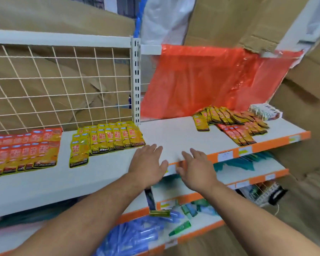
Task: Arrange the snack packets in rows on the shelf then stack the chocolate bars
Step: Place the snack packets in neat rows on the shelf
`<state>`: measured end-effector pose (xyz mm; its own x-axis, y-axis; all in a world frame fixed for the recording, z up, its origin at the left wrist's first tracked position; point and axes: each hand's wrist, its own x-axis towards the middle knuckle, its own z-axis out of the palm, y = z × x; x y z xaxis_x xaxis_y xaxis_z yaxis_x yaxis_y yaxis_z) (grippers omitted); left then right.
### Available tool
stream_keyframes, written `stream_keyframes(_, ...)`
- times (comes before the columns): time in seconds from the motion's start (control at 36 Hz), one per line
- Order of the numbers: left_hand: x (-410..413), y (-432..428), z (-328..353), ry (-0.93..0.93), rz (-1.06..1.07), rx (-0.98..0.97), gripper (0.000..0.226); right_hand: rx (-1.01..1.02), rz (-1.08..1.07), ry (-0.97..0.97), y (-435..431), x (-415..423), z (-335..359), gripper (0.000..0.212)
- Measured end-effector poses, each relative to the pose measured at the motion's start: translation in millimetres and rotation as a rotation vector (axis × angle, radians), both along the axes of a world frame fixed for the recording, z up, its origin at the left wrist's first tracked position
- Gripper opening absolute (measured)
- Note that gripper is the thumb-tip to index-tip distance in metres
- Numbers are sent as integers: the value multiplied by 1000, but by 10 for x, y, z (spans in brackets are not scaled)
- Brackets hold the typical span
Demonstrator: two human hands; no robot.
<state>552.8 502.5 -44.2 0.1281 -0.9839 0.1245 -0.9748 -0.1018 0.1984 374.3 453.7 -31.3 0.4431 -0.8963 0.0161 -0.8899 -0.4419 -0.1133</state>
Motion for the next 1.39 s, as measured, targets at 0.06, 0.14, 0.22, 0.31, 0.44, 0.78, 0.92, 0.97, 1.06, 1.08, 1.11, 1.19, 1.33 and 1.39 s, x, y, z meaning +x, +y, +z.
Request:
stream_keyframes(0.06,-201,-68,1,6,-9,5,63,4,-4,2,-54,-218,13,66)
stream_keyframes(0.14,-448,-162,-22,21,-28,31,65,25,-27,-6,-131,-505,6,67)
stream_keyframes(0.22,-642,-277,-12,16,-58,26,78,53,-56,-36,-236,-715,-25,69)
stream_keyframes(0.31,-758,-421,-11,21,-80,44,75,68,-69,-41,-349,-861,-65,70)
stream_keyframes(0.44,-977,-775,7,12,-126,68,74,87,-110,-64,-594,-1046,-109,69)
stream_keyframes(0.78,-1445,-2213,51,38,-253,4,68,45,-267,-59,-1685,-1493,66,64)
stream_keyframes(0.92,-1582,-2713,120,41,-322,-28,64,35,-335,-84,-2108,-1644,110,65)
stream_keyframes(0.97,-1611,-2924,98,38,-341,-50,58,30,-356,-106,-2277,-1685,110,65)
stream_keyframes(1.06,-1678,-3169,75,49,-333,-49,59,41,-368,-117,-2499,-1754,82,66)
stream_keyframes(1.08,-1713,-3239,74,53,-328,-53,62,42,-364,-117,-2570,-1783,66,66)
stream_keyframes(1.11,-1756,-3307,78,56,-332,-60,67,43,-360,-115,-2648,-1820,55,66)
stream_keyframes(1.19,-1887,-3544,81,57,-325,-58,61,42,-349,-113,-2936,-1967,30,65)
stream_keyframes(1.33,-2165,-3937,84,51,-272,-121,39,-19,-290,-117,-3487,-2228,-30,55)
stream_keyframes(1.39,-2280,-4099,67,52,-245,-132,34,-12,-265,-140,-3698,-2326,-53,53)
